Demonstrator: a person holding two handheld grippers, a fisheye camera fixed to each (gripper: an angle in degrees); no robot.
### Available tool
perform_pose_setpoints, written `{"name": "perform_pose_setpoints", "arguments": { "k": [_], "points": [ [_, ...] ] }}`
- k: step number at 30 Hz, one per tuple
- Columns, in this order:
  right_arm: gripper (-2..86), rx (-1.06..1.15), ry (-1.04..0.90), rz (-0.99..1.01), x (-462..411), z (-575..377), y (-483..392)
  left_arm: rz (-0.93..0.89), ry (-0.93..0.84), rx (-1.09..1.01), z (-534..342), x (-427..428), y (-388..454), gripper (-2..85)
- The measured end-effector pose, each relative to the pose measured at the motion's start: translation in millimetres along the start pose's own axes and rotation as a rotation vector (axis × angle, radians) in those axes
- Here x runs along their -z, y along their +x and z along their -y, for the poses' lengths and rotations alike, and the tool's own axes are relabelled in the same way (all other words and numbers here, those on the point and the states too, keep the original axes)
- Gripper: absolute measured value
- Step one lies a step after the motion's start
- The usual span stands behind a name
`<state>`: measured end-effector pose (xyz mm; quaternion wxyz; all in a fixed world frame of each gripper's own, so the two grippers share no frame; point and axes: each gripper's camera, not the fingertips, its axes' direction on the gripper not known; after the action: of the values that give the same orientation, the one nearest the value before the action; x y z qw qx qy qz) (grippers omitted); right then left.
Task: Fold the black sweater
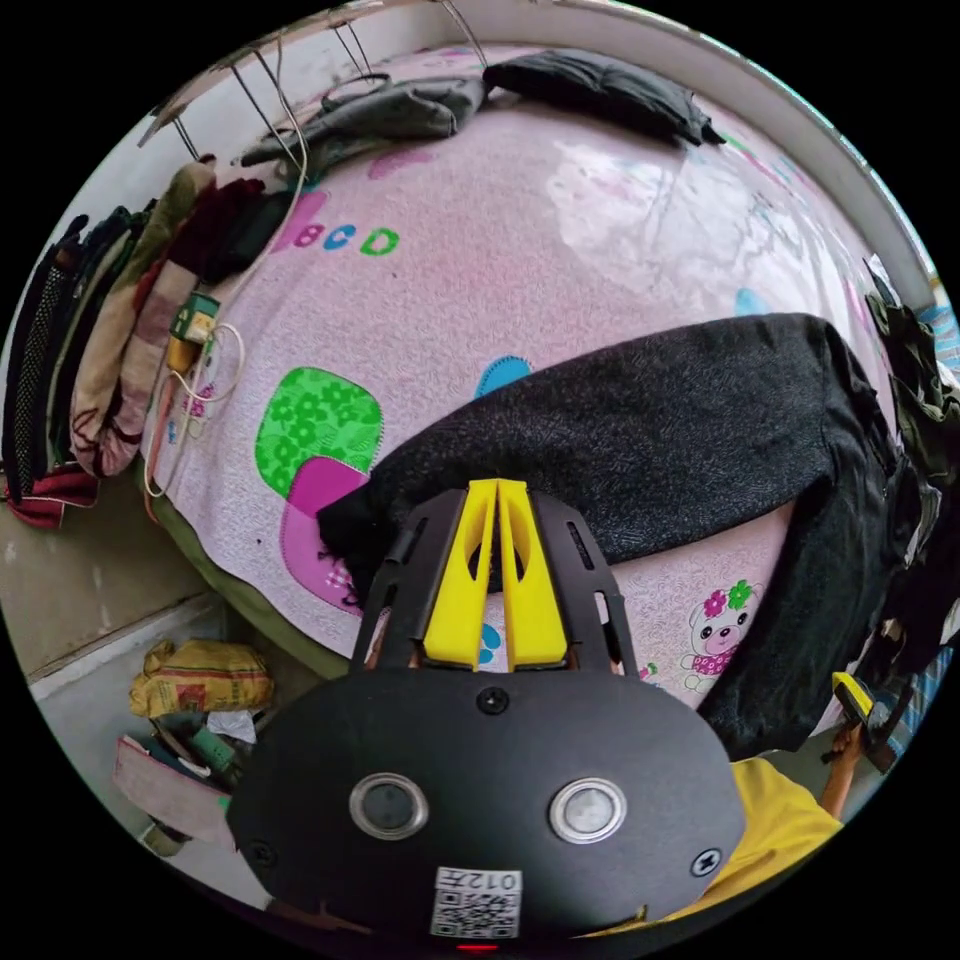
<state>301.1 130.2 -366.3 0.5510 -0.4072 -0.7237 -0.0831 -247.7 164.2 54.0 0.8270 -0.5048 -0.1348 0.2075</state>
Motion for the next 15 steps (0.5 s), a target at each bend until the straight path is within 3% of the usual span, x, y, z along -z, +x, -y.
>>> {"name": "perform_pose_setpoints", "arguments": {
  "k": [7, 10, 12, 15],
  "points": [
    [0.9, 0.012, -0.019, 0.013, -8, 20, 4, 0.005, -0.057, 0.111, 24, 10, -17, 0.1],
    [1.1, -0.003, 0.042, 0.015, 5, 32, 18, -0.035, 0.03, 0.179, 28, 40, -12, 0.3],
    [1.4, -0.031, 0.099, 0.018, 18, 46, 35, -0.056, 0.126, 0.125, 28, 64, 12, 0.3],
    [2.0, -0.033, 0.191, -0.022, 45, 82, 62, -0.152, 0.239, -0.116, 34, 96, 83, 0.4]
  ]
}}
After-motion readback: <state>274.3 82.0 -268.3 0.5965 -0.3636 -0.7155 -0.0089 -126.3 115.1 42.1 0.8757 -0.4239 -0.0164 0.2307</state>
